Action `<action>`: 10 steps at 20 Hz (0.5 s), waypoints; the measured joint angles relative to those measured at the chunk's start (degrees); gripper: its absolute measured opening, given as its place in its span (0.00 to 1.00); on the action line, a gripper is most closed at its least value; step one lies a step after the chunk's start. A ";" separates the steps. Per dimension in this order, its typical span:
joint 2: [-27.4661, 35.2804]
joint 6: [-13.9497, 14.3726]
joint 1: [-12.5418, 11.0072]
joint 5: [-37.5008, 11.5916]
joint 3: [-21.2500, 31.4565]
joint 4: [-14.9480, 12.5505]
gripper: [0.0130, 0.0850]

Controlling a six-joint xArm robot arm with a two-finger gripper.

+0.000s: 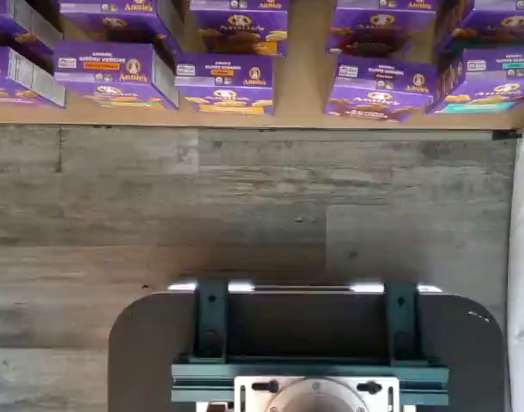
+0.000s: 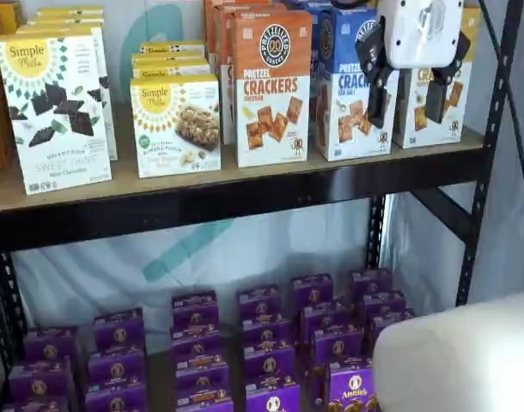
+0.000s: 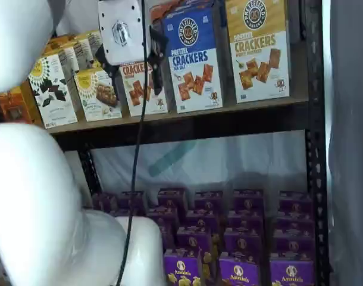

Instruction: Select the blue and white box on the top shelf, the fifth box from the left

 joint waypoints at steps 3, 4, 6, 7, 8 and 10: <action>-1.84 -0.18 -0.18 -3.12 1.65 0.08 1.00; -1.94 -0.32 -0.39 -3.40 1.77 0.26 1.00; -1.89 -0.44 -0.53 -3.53 1.88 0.31 1.00; -1.87 -0.49 -0.56 -3.61 1.96 0.29 1.00; -1.87 -0.55 -0.60 -3.76 2.08 0.27 1.00; -1.86 -0.57 -0.53 -4.20 2.36 0.03 1.00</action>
